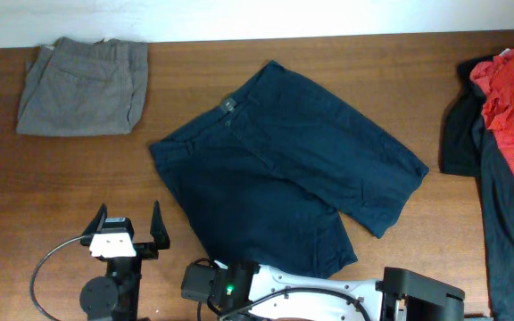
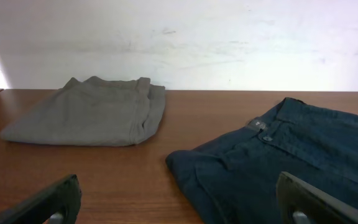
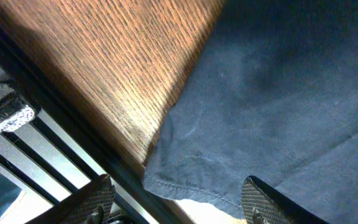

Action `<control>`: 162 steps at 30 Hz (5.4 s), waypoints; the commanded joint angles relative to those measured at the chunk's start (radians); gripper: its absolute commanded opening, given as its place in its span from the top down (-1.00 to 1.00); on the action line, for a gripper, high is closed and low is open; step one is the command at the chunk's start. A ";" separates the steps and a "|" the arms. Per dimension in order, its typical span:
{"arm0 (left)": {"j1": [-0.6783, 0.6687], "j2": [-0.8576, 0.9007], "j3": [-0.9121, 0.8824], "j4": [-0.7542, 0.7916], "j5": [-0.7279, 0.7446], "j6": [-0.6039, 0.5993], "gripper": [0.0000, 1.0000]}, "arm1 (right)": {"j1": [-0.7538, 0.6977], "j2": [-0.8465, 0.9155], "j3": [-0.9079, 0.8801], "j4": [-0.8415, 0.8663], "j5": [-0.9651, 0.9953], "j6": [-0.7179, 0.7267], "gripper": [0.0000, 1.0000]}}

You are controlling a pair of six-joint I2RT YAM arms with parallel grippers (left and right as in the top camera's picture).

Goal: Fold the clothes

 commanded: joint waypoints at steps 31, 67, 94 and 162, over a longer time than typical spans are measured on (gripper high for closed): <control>-0.003 -0.006 -0.006 -0.001 0.011 0.004 -0.98 | -0.190 0.007 -0.085 -0.013 0.006 -0.067 -0.20; -0.003 -0.006 -0.006 -0.001 0.011 0.004 -0.98 | -0.325 0.021 -0.160 0.075 -0.061 -0.028 0.92; -0.003 -0.006 -0.006 -0.001 0.011 0.004 -0.99 | -0.684 -0.007 -0.027 -0.034 -0.060 -0.003 -0.97; -0.003 -0.006 -0.006 -0.001 0.011 0.004 -0.98 | -1.704 0.328 0.388 -0.100 -0.211 -0.495 -0.88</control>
